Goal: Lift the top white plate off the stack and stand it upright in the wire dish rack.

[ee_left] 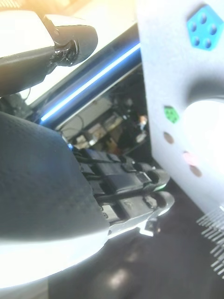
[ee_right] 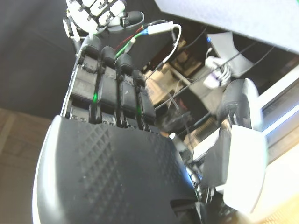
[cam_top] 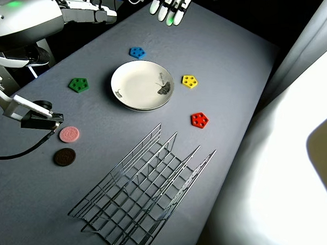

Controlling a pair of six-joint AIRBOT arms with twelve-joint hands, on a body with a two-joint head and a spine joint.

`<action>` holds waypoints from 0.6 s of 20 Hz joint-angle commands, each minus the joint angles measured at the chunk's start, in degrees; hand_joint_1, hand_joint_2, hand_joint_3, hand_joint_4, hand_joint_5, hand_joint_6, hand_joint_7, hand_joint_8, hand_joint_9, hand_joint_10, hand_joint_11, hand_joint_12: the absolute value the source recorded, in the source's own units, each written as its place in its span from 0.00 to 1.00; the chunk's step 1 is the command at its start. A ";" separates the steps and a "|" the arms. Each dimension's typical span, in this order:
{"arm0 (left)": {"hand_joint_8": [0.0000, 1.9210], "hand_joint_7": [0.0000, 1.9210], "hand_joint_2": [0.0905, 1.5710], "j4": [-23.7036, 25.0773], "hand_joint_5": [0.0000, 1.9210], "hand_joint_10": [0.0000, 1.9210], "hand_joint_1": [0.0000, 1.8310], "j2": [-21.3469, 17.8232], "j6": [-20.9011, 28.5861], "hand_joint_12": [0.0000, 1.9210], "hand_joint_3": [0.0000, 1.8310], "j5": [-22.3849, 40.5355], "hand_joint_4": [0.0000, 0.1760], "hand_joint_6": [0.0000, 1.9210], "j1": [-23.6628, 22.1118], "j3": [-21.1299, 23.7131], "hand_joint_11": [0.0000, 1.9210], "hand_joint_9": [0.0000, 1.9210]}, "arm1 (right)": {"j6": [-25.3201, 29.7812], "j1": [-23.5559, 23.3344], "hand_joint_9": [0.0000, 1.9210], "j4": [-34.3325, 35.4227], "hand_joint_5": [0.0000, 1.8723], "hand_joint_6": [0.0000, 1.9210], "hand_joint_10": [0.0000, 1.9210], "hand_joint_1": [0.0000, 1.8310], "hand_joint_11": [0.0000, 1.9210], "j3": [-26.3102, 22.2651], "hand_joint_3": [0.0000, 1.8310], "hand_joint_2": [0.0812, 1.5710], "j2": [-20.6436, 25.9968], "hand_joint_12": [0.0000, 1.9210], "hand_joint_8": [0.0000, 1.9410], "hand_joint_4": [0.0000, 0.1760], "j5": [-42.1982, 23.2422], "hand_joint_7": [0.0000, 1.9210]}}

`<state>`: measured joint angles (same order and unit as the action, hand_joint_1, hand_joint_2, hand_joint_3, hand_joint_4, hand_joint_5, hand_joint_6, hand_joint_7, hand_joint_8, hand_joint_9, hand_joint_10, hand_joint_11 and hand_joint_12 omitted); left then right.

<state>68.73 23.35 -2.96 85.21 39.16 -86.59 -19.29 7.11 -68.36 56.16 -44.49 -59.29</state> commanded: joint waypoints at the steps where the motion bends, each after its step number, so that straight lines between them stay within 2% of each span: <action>1: 0.00 0.07 0.52 -5.00 0.06 0.00 0.02 -0.38 0.03 0.14 0.01 3.97 0.00 0.00 -0.99 0.24 0.01 0.05 | -0.05 -0.08 0.00 4.98 0.01 0.00 0.00 0.00 0.00 -0.16 0.01 0.56 0.57 0.04 0.00 0.00 -3.65 0.00; 6: 0.00 0.07 0.52 -5.15 0.06 0.00 0.03 -0.37 0.07 0.13 0.00 3.95 0.00 0.00 -1.00 0.08 0.01 0.05 | -0.91 1.39 0.02 6.49 0.02 0.00 0.01 0.00 0.01 -0.09 0.01 0.57 0.85 0.04 0.00 0.00 -4.29 0.02; 7: 0.00 0.06 0.52 -4.68 0.06 0.00 0.03 -0.38 -0.13 0.09 0.00 4.26 0.00 0.00 -1.00 -0.06 0.04 0.06 | -1.33 2.07 0.02 7.10 0.02 0.00 0.00 0.01 0.02 -0.06 0.00 0.58 1.00 0.03 0.00 0.00 -4.51 0.02; 10: 0.00 0.06 0.52 -3.95 0.05 0.00 0.02 -0.34 -0.16 0.07 0.00 3.73 0.00 0.00 -1.01 -0.03 0.02 0.05 | -1.59 3.22 0.01 8.30 0.00 0.00 0.00 0.00 0.00 -0.20 0.00 0.58 1.29 0.02 0.00 0.00 -4.82 0.00; 12: 0.00 0.05 0.52 -3.14 0.05 0.00 0.03 -0.22 -0.16 0.06 0.00 3.43 0.00 0.00 -1.01 -0.08 0.02 0.04 | 1.29 4.49 0.01 9.44 0.01 0.00 0.00 0.00 0.00 -0.93 0.00 0.58 2.07 0.02 0.00 0.00 -5.26 0.01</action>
<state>70.11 23.35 -3.14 84.86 39.16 -86.61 -15.92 12.47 -63.42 54.96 -42.50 -59.61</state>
